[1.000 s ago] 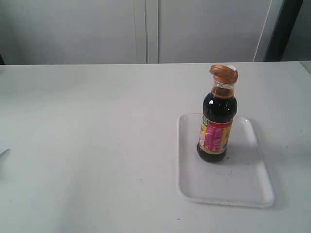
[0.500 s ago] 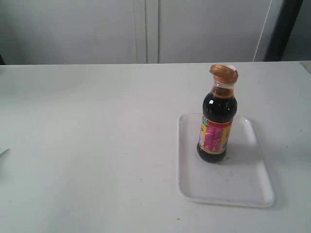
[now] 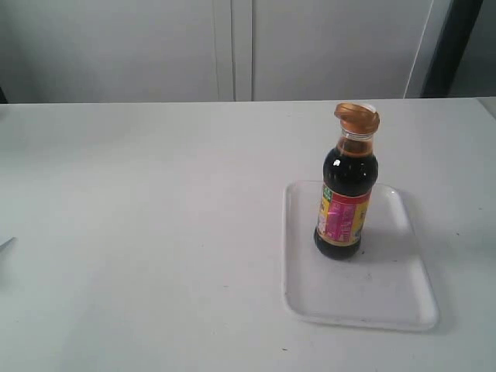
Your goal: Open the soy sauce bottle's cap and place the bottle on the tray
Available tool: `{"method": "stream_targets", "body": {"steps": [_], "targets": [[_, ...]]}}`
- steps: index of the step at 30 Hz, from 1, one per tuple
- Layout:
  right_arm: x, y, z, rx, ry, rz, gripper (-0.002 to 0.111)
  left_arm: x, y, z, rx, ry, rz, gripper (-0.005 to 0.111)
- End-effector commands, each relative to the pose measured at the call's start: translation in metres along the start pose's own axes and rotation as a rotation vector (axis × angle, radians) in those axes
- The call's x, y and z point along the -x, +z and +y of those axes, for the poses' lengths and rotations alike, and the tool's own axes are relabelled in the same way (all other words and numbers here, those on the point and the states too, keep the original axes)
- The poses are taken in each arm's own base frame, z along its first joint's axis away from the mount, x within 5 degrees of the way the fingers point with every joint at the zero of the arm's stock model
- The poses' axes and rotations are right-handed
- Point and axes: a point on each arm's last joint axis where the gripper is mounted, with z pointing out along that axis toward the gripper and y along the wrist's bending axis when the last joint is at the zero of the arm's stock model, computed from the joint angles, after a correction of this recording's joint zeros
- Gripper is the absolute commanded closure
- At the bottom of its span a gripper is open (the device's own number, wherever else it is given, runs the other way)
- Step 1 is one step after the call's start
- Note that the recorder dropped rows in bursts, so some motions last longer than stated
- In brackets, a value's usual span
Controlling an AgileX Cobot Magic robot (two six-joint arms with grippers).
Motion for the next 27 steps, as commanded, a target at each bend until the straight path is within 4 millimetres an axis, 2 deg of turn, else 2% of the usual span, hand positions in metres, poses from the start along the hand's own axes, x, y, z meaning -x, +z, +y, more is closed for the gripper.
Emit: {"method": "stream_targets", "body": {"steps": [1, 19, 24, 27], "targets": [[0.0, -0.001, 0.0, -0.002, 0.007, -0.015, 0.108, -0.002, -0.001, 0.0, 0.002, -0.013, -0.001, 0.107], [0.0, -0.001, 0.0, -0.002, 0.007, -0.015, 0.108, -0.003, 0.0, -0.002, -0.027, -0.03, 0.013, 0.107], [0.0, -0.001, 0.0, -0.002, 0.007, -0.015, 0.108, -0.007, 0.0, -0.014, -0.156, 0.148, 0.019, 0.107], [0.0, -0.001, 0.0, -0.002, 0.007, -0.015, 0.108, -0.012, 0.003, -0.015, -0.152, 0.157, 0.026, 0.107]]}}
